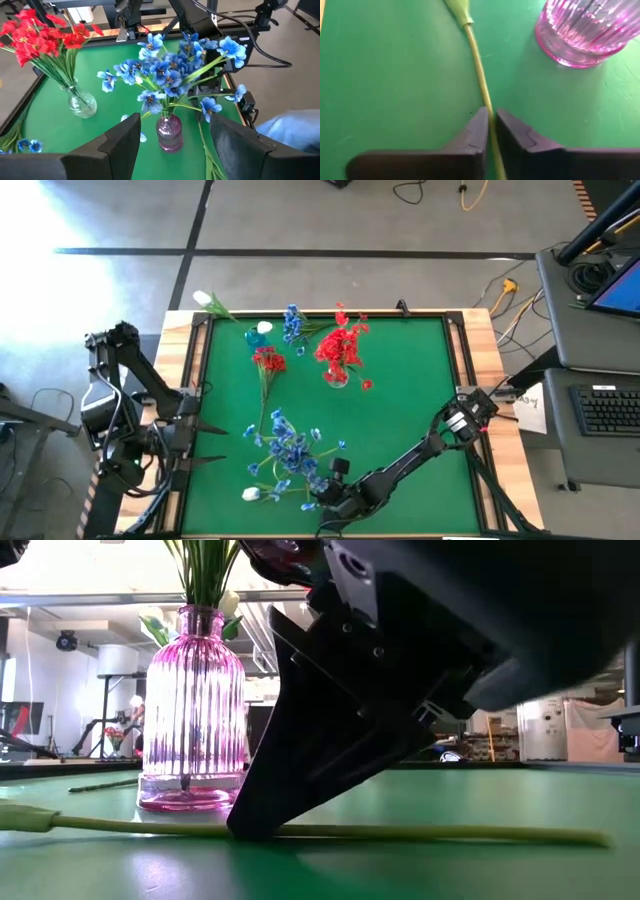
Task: Sort flowers into vase by color
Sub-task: Put the white flower into the the blue vase
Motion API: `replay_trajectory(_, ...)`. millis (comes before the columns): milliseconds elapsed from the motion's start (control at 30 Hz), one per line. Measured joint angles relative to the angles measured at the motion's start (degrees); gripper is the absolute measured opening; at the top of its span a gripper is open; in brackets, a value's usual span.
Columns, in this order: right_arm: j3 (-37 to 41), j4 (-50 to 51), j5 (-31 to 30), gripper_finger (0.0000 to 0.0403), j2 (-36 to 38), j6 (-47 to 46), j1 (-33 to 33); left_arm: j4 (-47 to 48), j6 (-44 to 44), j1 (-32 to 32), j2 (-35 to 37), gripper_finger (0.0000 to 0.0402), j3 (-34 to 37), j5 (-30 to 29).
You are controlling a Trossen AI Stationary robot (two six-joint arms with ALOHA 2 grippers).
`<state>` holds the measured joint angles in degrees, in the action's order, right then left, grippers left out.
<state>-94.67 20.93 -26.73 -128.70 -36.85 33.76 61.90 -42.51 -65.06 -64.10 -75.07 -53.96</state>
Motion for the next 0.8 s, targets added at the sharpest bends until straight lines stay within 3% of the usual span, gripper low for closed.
replay_trajectory(800,0.33,-5.14,-0.33,0.0009,5.88,8.36,0.22,-0.03,0.01,0.0,0.12,0.0223,0.0,-2.22)
